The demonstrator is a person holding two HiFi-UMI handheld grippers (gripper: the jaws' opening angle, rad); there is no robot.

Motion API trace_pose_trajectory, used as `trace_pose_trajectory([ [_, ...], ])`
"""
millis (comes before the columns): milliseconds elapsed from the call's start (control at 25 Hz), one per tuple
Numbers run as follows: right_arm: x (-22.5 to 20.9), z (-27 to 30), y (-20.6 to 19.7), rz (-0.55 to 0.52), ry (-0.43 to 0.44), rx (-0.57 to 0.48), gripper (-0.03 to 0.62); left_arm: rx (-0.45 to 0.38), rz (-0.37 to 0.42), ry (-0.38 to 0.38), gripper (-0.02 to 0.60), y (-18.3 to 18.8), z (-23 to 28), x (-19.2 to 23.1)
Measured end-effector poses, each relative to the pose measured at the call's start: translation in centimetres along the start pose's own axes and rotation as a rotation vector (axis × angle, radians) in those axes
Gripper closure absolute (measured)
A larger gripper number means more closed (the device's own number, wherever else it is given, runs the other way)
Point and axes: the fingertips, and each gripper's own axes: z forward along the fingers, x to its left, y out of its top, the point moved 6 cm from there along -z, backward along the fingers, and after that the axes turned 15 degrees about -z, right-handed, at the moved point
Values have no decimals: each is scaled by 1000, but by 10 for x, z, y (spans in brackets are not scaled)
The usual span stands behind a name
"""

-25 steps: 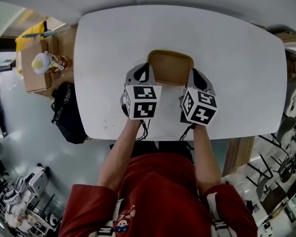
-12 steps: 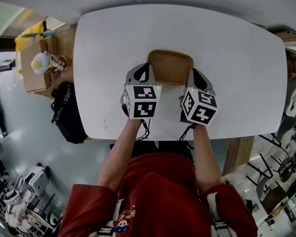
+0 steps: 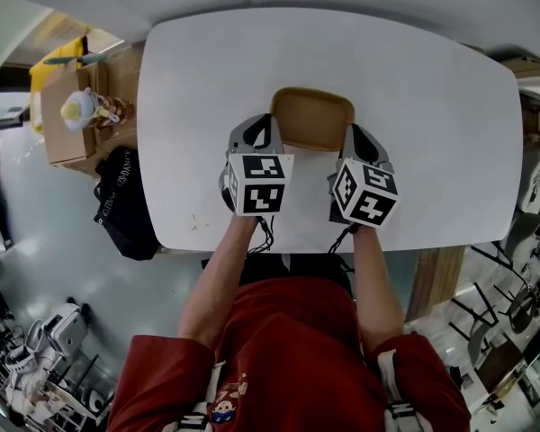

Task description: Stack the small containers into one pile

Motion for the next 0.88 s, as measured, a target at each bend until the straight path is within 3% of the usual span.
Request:
trace_pose_trajectory([
  [440, 19, -45, 14, -35, -29, -102, 594, -102, 26, -25, 580, 3, -46, 3],
  [720, 41, -92, 19, -79, -60, -182, 594, -208, 37, -87, 580, 4, -99, -3],
  [880, 45, -120, 26, -113, -76, -241, 594, -281, 42, -171, 580, 8, -128, -15],
])
